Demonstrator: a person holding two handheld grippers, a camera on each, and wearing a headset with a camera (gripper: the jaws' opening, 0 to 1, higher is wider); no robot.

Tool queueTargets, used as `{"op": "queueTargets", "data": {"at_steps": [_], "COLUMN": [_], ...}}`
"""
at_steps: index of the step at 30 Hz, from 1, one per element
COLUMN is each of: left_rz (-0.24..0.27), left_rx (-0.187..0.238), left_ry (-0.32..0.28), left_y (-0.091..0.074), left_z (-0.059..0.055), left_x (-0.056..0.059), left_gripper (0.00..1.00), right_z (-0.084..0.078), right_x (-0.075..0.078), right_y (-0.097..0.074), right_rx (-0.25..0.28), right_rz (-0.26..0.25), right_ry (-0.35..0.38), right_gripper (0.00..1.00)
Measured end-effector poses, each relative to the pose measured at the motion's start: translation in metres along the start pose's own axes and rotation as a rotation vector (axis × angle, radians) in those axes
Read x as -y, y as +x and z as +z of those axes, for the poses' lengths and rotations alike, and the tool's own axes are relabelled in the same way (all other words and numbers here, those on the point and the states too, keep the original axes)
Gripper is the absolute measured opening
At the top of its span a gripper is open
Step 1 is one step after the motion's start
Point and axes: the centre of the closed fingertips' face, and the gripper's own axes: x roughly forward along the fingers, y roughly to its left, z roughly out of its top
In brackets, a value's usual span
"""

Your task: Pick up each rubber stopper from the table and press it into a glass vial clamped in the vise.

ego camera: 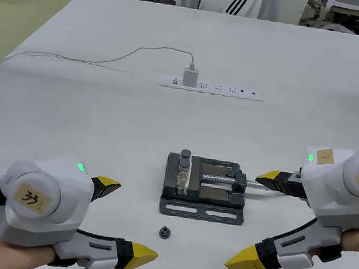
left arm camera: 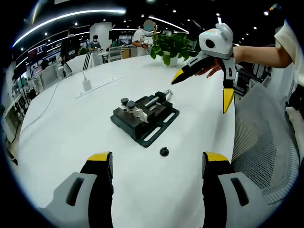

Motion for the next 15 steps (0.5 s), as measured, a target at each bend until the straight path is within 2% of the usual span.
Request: {"op": "queueTargets", "data": {"at_steps": [1, 5, 7, 9, 11, 15], "left_rz": [-0.003, -0.016, -0.022, -0.031, -0.052, -0.073], "left_rx": [-0.007, -0.037, -0.063, -0.093, -0.109, -0.149], "left_ry": [0.013, 0.053, 0.068, 0.111, 0.131, 0.183], "left_y": [0.001, 0.003, 0.005, 0.007, 0.009, 0.016], "left_z": [-0.001, -0.003, -0.005, -0.006, -0.006, -0.003], "left_x": [0.0, 0.001, 0.001, 0.001, 0.005, 0.006], "left_gripper": [0.75, 0.71, 0.69, 0.65, 0.6, 0.56], "right_z": [0.0, -0.004, -0.007, -0.01, -0.011, -0.017], "right_x": [-0.002, -0.007, -0.01, -0.016, -0.019, -0.02], "right_y": [-0.001, -0.003, -0.004, -0.005, -0.007, -0.008], "right_rx": [0.019, 0.035, 0.043, 0.042, 0.051, 0.055], "right_rz": [-0.002, -0.012, -0.013, 0.001, -0.002, -0.015], "right_ry": [0.005, 0.034, 0.049, 0.071, 0.069, 0.087], "right_gripper": [0.99, 0.99, 0.99, 0.99, 0.99, 0.98]}}
